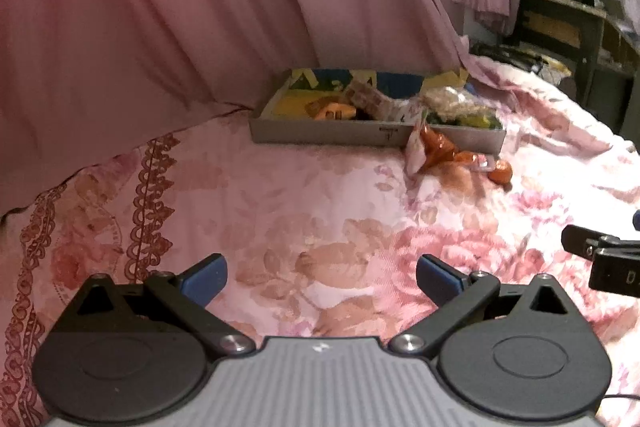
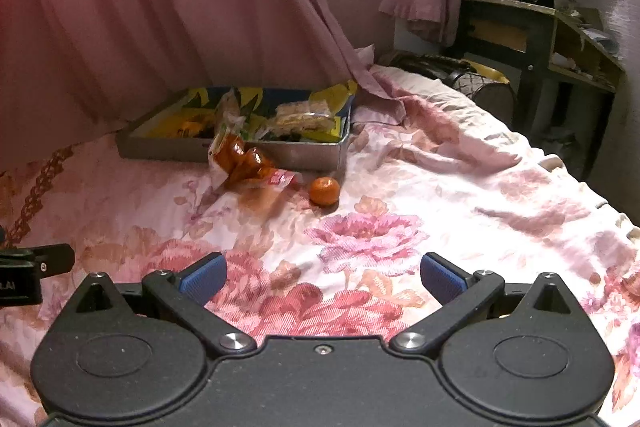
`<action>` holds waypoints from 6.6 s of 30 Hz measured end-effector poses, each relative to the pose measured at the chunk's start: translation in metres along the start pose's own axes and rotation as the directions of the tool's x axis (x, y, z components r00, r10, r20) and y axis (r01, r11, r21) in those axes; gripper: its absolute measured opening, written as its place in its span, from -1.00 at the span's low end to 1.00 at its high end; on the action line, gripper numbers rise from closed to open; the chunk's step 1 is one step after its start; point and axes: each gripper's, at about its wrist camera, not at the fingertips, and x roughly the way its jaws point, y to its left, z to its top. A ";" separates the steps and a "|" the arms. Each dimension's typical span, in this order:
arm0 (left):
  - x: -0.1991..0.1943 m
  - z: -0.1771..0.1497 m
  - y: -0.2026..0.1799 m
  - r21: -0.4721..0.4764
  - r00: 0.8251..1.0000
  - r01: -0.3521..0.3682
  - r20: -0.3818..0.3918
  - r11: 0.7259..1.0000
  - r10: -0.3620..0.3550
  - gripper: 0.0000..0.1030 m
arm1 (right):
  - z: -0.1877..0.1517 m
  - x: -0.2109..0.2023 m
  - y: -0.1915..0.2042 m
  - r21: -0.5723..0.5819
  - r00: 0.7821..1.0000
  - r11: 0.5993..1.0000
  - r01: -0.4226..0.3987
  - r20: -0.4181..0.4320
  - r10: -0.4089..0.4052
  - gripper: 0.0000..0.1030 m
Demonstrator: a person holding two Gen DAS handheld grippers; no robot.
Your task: Organize snacks
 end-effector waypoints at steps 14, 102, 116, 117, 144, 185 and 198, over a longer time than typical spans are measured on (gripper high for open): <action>0.027 0.002 -0.012 0.078 0.998 0.007 -0.060 0.997 -0.003 0.99 | 0.007 0.021 -0.003 0.018 0.993 0.998 -0.068 -0.098 0.070 0.99; 0.130 0.113 -0.080 0.118 0.975 0.204 0.065 0.972 -0.213 -0.20 | 0.044 0.165 -0.026 -0.010 0.995 0.995 -0.097 0.035 0.097 -0.33; 0.121 0.169 -0.050 0.086 0.976 0.063 0.205 0.994 -0.079 -0.20 | 0.073 0.152 0.005 -0.134 0.946 0.988 -0.075 0.303 0.113 -0.33; 0.126 0.173 -0.046 0.066 0.975 0.047 0.212 0.997 -0.060 -0.20 | 0.077 0.156 0.010 -0.143 0.941 0.986 -0.081 0.314 0.123 -0.33; 0.200 0.154 -0.003 -0.166 0.987 -0.076 0.130 0.983 0.098 -0.16 | 0.085 0.209 0.071 -0.285 0.957 0.948 -0.141 0.206 0.204 -0.31; 0.048 0.130 -0.001 -0.194 0.933 -0.080 0.330 0.978 0.142 0.99 | 0.117 0.062 0.010 -0.048 0.894 0.988 -0.146 0.422 0.152 0.96; -0.010 0.098 0.015 -0.213 0.914 -0.123 0.355 0.969 0.194 0.99 | 0.098 -0.002 0.005 -0.008 0.868 0.988 -0.154 0.476 0.139 0.99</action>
